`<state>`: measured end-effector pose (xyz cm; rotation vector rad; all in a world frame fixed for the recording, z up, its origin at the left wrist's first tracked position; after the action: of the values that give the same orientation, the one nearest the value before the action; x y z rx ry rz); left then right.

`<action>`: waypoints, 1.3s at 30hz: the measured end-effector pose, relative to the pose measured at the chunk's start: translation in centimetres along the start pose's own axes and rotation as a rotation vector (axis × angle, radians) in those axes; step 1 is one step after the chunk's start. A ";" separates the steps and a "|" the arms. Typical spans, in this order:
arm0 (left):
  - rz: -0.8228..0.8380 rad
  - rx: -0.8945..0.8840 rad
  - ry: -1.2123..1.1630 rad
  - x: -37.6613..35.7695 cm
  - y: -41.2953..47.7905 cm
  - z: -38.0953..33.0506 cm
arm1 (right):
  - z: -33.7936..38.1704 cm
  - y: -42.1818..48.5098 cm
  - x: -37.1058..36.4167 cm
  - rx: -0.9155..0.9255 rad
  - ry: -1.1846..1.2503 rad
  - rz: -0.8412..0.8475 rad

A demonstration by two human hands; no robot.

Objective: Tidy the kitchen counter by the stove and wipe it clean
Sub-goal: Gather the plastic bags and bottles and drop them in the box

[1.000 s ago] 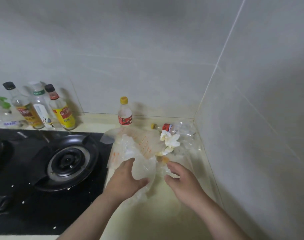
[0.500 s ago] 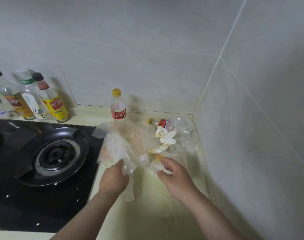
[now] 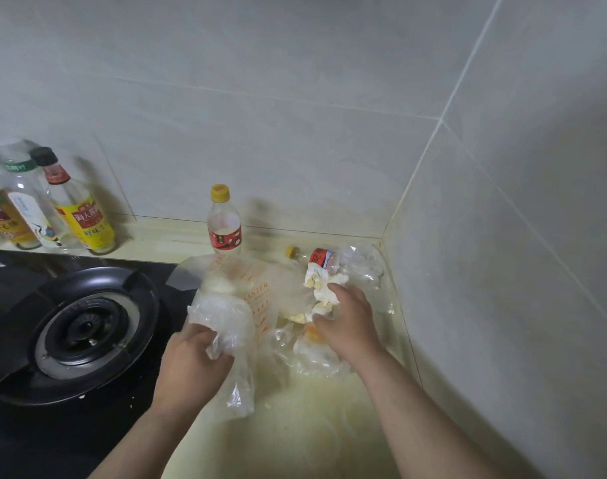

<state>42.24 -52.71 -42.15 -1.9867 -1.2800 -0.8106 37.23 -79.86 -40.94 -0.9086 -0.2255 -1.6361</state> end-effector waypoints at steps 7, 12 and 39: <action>0.053 0.013 -0.030 -0.9 1.3 0.7 | -2.1 4.3 -3.7 -0.126 -0.398 0.286; 0.154 0.076 -0.042 -2.0 1.5 0.1 | -3.2 5.4 -4.3 -0.094 -0.353 0.224; 0.246 0.070 0.458 -8.2 8.3 -1.2 | -5.1 6.1 -5.4 -0.067 -0.085 0.180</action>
<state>47.02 -60.81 -49.21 -1.7263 -0.7734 -1.0071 40.52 -80.62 -49.94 -1.0211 -0.1432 -1.4476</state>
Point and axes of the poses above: each hand's wrist, its own y-axis towards the middle knuckle, its own x-axis out of the back of the hand, z = x × y, the point moved 8 cm from there along y, towards the middle knuckle, and after that the axes turned 14 degrees about z, right-handed, at the moved point
